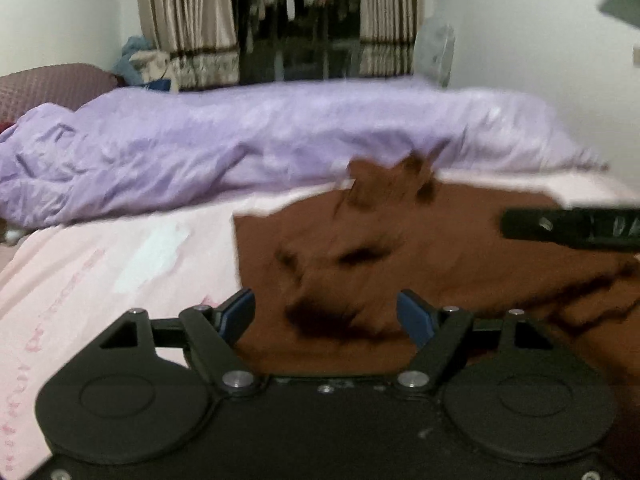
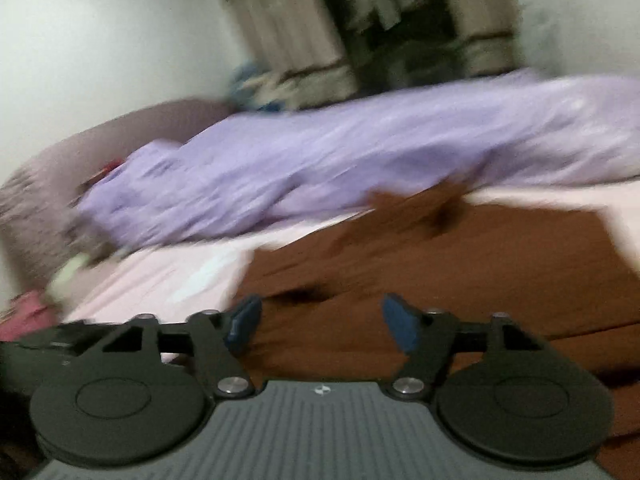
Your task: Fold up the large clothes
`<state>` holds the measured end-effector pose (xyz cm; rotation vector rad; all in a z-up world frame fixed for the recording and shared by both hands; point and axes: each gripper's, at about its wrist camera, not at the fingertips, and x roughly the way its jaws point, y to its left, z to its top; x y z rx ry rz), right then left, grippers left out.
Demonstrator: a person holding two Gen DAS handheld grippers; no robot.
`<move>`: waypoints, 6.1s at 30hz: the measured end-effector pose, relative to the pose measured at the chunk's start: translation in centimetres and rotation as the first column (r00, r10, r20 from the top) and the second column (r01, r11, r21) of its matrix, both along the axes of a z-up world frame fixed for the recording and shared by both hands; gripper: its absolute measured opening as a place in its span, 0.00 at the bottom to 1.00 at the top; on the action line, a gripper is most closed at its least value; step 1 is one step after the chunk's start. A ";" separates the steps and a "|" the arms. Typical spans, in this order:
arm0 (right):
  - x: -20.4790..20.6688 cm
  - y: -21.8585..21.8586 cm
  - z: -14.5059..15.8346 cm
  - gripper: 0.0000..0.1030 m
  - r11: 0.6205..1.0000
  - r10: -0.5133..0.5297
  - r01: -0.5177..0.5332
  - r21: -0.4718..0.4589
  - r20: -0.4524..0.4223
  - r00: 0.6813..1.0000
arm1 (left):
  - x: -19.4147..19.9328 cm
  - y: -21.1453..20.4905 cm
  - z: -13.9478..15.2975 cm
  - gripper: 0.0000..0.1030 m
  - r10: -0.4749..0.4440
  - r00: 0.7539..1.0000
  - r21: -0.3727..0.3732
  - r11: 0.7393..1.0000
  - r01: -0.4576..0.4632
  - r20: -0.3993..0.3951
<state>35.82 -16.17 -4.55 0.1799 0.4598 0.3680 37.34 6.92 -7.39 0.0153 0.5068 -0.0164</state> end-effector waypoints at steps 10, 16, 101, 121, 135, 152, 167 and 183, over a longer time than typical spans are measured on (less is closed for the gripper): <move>10.6 -4.3 -5.1 0.22 0.967 -0.208 0.184 -0.175 -0.126 0.970 | 11.4 -3.9 -3.5 0.77 0.112 0.993 0.089 0.989 -0.115 0.043; 10.0 -4.2 -9.0 0.21 0.954 -0.226 0.218 -0.205 -0.017 0.974 | 13.5 -4.3 -8.7 0.84 0.130 0.992 0.172 0.977 -0.126 -0.008; 10.8 -8.6 -6.1 0.20 0.938 -0.337 0.331 -0.106 -0.039 0.941 | 13.1 -2.1 -5.0 0.88 0.169 0.971 0.084 0.979 -0.185 0.168; 13.0 -12.3 -9.0 0.33 0.857 -0.492 0.460 -0.231 -0.107 0.864 | 15.9 4.4 -9.4 0.91 0.343 0.931 -0.037 0.936 -0.350 -0.126; 11.4 -14.4 -7.9 0.49 0.899 -0.433 0.410 -0.155 -0.176 0.884 | 10.4 5.3 -3.7 0.89 0.333 0.943 -0.115 0.937 -0.331 0.002; -7.5 -8.9 -4.2 0.48 0.958 -0.249 0.232 -0.168 -0.089 0.964 | -7.1 0.0 -3.4 0.89 0.099 0.992 -0.054 0.993 -0.103 -0.082; -8.8 -3.6 -9.1 0.52 0.933 -0.204 0.144 -0.330 -0.156 0.966 | -8.9 0.7 -8.9 0.92 0.093 0.978 0.042 0.995 -0.086 -0.186; -10.4 -12.9 -8.5 0.81 0.858 -0.406 0.310 -0.410 -0.172 0.897 | -12.4 7.4 -8.5 0.89 0.152 0.951 -0.071 0.982 -0.177 -0.270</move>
